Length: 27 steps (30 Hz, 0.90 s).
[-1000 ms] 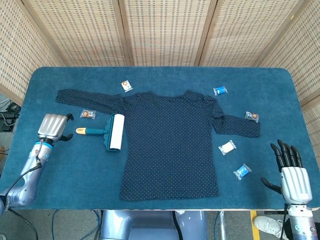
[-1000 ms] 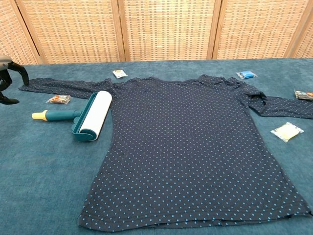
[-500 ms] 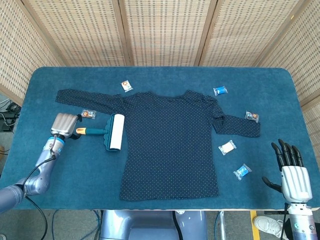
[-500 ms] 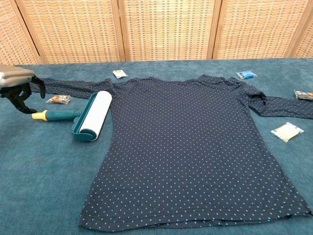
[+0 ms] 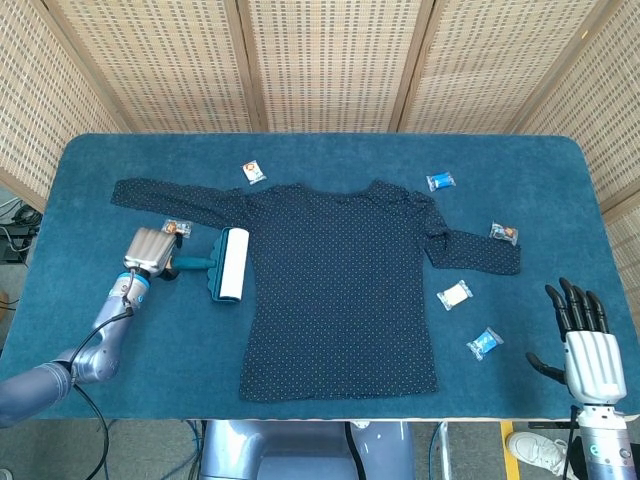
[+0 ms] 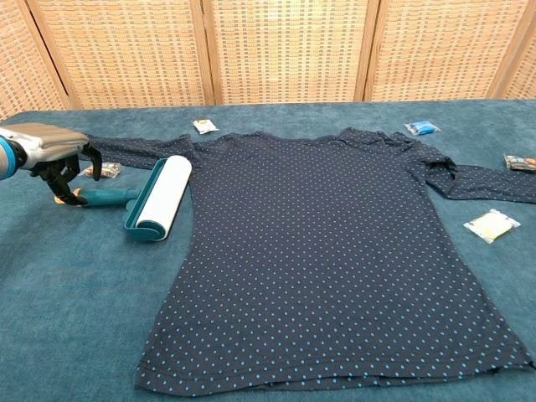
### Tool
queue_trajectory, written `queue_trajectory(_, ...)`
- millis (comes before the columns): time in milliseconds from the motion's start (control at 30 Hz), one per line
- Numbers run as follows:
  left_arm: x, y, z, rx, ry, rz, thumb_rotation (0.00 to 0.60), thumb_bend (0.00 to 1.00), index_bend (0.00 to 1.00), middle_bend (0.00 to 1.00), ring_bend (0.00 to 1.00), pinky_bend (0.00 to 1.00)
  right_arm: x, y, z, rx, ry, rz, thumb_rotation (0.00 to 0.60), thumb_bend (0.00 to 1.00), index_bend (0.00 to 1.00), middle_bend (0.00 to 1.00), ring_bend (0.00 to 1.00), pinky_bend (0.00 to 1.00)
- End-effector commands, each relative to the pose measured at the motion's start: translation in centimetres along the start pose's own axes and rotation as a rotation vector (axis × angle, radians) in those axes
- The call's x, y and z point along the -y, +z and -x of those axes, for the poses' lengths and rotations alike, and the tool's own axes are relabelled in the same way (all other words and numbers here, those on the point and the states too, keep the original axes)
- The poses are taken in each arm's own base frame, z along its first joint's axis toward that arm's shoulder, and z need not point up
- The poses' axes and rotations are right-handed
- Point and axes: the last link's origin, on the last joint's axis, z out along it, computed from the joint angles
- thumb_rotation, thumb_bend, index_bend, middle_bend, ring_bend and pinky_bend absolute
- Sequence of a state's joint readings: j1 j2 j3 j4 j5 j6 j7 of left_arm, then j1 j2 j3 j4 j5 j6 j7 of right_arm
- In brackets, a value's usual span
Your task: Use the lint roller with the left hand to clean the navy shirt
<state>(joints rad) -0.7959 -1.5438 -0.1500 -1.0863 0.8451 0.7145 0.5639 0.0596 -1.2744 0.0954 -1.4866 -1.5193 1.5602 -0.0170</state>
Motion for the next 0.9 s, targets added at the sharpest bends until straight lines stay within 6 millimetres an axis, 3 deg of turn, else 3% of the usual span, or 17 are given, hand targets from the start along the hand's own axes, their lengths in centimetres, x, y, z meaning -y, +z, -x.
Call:
queue_trajectory(33, -0.3, 0.2, 0.2, 0.005, 0.011, 0.003, 0.600, 0.28, 0.38, 0.80, 0.71, 0.68, -0.1, 0.0, 0.0, 0.002, -0.001, 0.002, 0.600, 0.13, 0.02, 0.00, 0.00, 0.00)
queue_trajectory(500, -1.8, 1.2, 1.4, 0.035, 0.028, 0.011, 0.600, 0.30, 0.43, 0.80, 0.71, 0.68, -0.1, 0.1, 0.1, 0.002, -0.002, 0.003, 0.600, 0.13, 0.02, 0.00, 0.00, 0.00)
queue_trajectory(767, -2.2, 0.8, 1.1, -0.001, 0.042, 0.019, 0.600, 0.86, 0.79, 0.80, 0.71, 0.68, -0.1, 0.1, 0.1, 0.000, 0.001, 0.000, 0.600, 0.13, 0.03, 0.00, 0.00, 0.00)
queue_trajectory(900, -2.0, 0.2, 0.4, -0.027, 0.051, 0.030, 0.600, 0.92, 0.82, 0.81, 0.71, 0.69, 0.0, 0.0, 0.1, 0.000, 0.003, -0.002, 0.600, 0.13, 0.03, 0.00, 0.00, 0.00)
